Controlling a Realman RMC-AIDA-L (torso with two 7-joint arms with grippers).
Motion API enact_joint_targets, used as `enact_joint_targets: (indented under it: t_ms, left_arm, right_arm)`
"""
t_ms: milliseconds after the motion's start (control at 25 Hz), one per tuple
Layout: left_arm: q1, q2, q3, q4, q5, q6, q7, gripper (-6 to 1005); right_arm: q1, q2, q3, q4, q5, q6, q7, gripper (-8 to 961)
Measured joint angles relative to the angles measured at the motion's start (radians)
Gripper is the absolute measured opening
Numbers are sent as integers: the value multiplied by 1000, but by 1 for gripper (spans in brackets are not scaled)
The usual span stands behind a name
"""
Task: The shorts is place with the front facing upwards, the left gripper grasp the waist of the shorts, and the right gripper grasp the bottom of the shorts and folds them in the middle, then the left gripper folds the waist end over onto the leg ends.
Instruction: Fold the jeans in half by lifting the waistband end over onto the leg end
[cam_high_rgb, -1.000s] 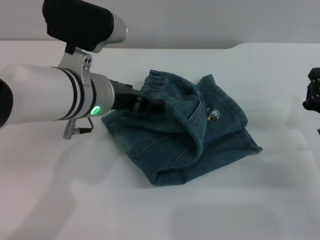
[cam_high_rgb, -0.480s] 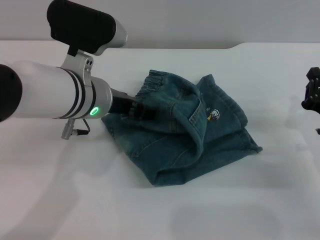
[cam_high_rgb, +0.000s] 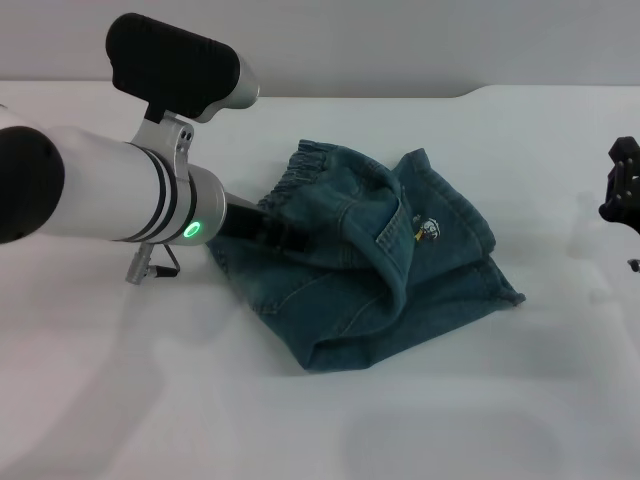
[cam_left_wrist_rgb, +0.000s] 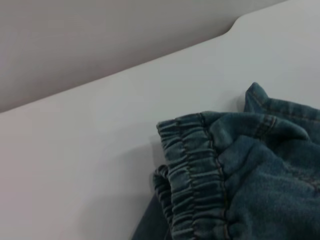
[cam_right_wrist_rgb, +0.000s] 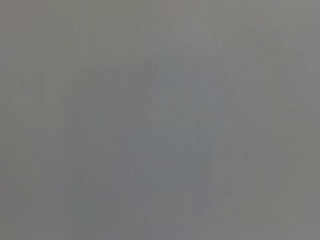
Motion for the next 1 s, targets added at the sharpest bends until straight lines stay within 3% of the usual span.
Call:
enact_joint_targets:
  t_ms: [320, 640, 760, 1000]
  left_arm:
    - [-22, 0, 0, 41, -27, 11, 5, 836]
    - [-6, 3, -2, 12, -36, 10, 24, 832]
    - [10, 3, 0, -10, -39, 13, 41, 616]
    - [21, 1, 5, -26, -42, 19, 47, 378]
  right_arm:
    - [-2, -2, -5, 7, 0, 0, 0, -1]
    - [-1, -4, -5, 7, 0, 1, 3, -1]
    - [-2, -4, -6, 8, 0, 2, 3, 0]
    - [-2, -3, -5, 10, 0, 2, 4, 0]
